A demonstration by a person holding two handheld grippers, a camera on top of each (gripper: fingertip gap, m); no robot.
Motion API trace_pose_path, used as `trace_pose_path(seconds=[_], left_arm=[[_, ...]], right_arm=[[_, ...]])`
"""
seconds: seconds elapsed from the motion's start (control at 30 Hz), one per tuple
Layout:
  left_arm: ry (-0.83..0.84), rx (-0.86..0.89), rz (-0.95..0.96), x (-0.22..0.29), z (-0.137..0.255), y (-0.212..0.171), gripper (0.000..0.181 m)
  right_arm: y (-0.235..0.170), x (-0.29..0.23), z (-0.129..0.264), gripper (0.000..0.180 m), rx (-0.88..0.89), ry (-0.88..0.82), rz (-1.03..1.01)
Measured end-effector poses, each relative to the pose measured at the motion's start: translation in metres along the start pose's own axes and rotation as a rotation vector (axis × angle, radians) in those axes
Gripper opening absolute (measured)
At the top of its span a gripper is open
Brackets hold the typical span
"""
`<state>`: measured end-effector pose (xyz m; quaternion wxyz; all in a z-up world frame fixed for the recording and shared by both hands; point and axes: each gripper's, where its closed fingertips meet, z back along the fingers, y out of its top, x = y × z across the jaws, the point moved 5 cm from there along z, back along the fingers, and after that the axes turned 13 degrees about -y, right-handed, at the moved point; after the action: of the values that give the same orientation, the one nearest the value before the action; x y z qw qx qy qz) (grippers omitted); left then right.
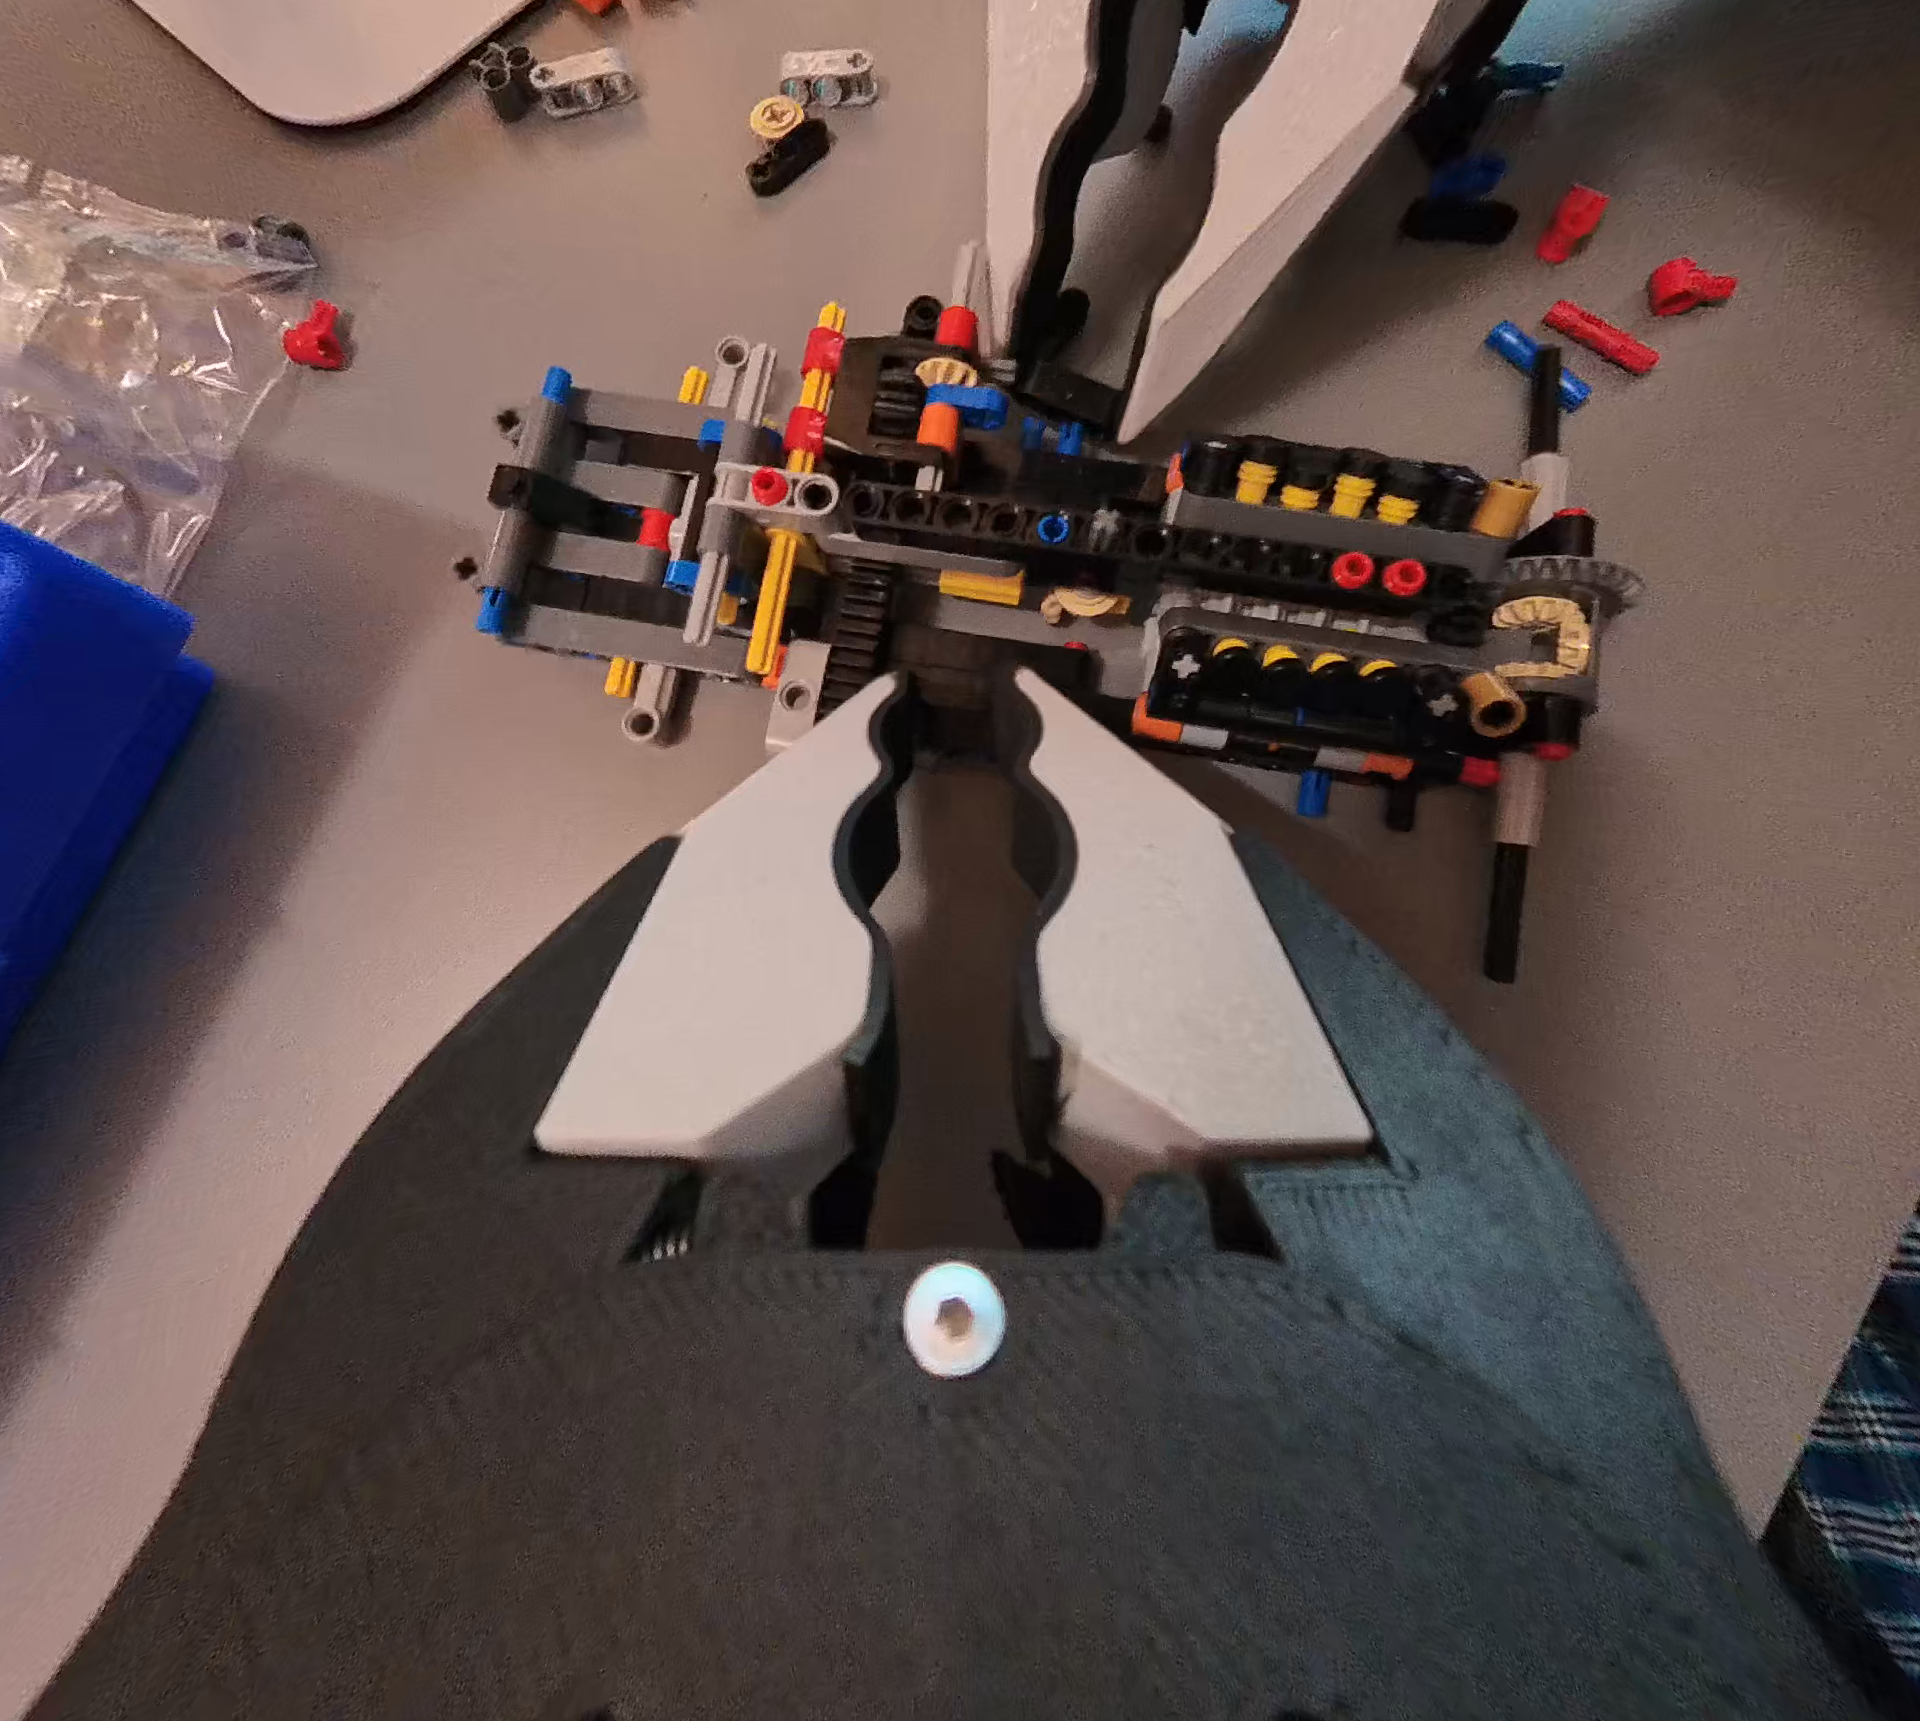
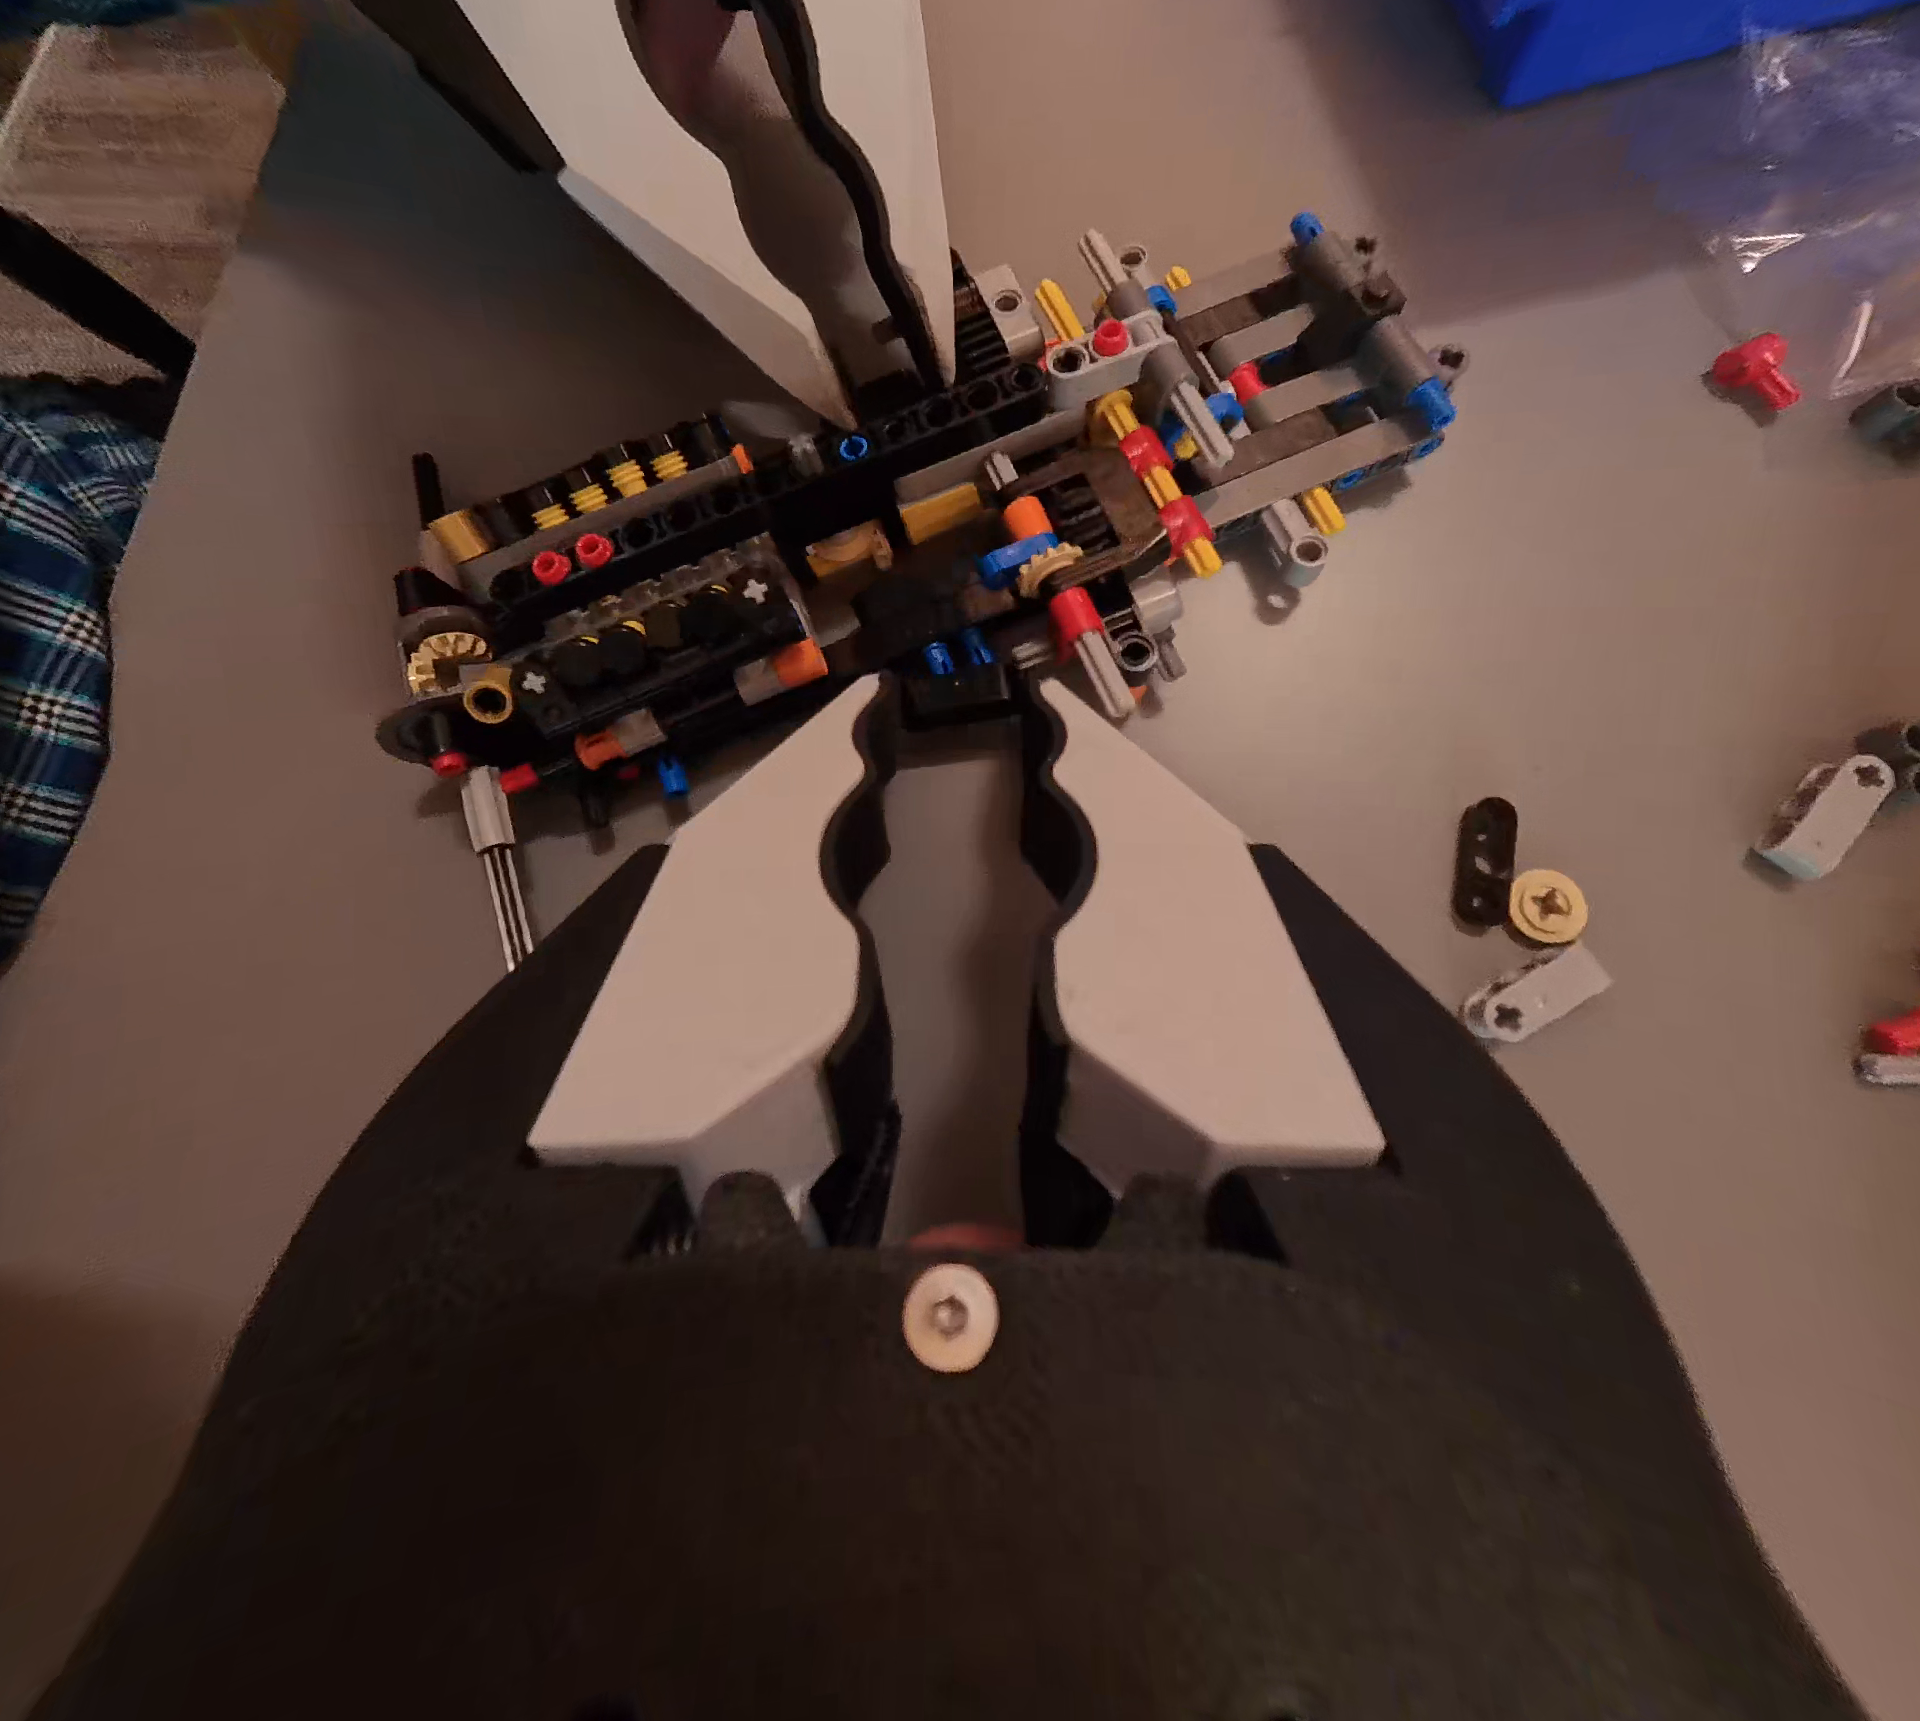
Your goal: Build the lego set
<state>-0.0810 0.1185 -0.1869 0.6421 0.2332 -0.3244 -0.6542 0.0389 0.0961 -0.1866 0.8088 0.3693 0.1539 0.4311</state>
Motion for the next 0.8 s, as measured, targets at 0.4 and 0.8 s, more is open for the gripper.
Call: trace_pose_path(seconds=[0.4, 0.8], left_arm=[[-0.026, 0.012, -0.021, -0.001, 0.0, -0.0005, 0.014], [-0.026, 0.009, -0.03, -0.0021, 0.0001, -0.0004, 0.015]], right_arm=[[-0.0032, 0.0065, -0.0067, 0.024, -0.001, 0.051, 0.055], [-0.0054, 0.0066, -0.0054, 0.021, 0.011, 0.041, 0.162]])
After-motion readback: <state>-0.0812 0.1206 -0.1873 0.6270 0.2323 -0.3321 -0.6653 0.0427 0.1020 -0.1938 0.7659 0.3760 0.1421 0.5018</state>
